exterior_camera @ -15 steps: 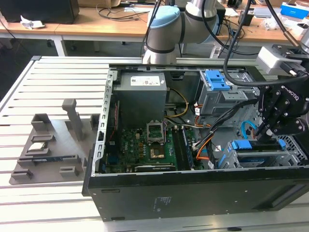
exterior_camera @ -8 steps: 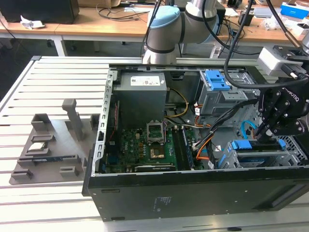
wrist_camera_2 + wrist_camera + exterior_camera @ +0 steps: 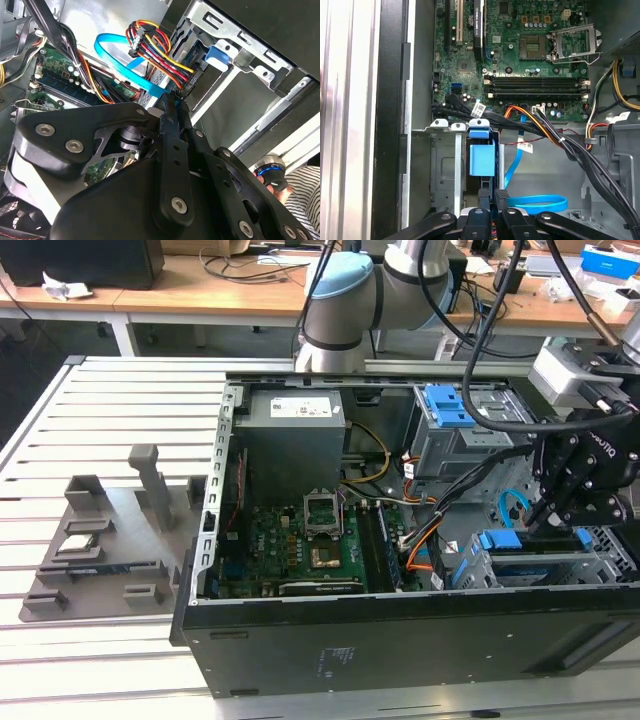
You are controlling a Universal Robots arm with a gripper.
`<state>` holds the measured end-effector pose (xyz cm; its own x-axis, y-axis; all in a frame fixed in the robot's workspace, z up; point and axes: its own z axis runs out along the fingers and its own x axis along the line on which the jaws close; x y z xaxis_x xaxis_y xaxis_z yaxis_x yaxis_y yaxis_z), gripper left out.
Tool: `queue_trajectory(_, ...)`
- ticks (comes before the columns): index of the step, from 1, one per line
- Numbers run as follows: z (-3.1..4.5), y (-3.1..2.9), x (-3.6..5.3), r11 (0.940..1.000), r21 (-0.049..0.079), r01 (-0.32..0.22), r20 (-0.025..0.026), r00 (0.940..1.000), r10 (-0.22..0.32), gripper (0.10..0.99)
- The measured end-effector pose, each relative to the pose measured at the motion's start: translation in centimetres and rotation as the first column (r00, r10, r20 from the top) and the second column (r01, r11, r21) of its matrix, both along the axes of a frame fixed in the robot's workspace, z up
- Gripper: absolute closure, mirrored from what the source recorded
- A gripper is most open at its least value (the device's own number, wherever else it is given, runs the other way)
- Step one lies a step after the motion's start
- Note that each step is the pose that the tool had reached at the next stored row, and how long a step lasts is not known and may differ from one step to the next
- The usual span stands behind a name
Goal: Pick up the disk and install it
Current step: 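Insert the second disk wire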
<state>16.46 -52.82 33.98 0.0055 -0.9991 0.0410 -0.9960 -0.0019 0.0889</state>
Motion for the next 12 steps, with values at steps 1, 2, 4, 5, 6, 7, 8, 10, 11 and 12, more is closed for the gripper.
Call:
queue_trajectory(1,-0.05,-0.01,0.0,1.0,-0.001,0.0,0.0001,1.0,0.0,0.925)
queue_trajectory(2,-0.07,-0.01,0.0,1.0,-0.002,0.0,0.0001,1.0,0.0,0.925)
queue_trajectory(4,-0.08,-0.01,0.0,1.0,-0.002,0.0,0.0001,1.0,0.0,0.925)
queue_trajectory(5,-0.11,-0.01,0.0,1.0,-0.002,0.0,0.0001,1.0,0.0,0.925)
queue_trajectory(6,-0.1,-0.01,0.0,1.0,-0.003,0.0,0.0001,1.0,0.0,0.918)
queue_trajectory(7,-0.1,-0.01,0.0,1.0,-0.003,0.0,0.0001,1.0,0.0,0.851)
queue_trajectory(8,-0.09,-0.01,0.0,1.0,-0.003,0.0,0.0001,1.0,0.0,0.851)
queue_trajectory(10,0.04,0.0,0.0,1.0,-0.003,0.0,0.0001,1.0,0.0,0.851)
queue_trajectory(11,0.37,0.02,0.0,1.0,-0.003,0.0,0.0001,1.0,0.0,0.851)
queue_trajectory(12,1.11,0.12,0.0,1.0,-0.005,0.0,0.0001,1.0,0.0,0.851)
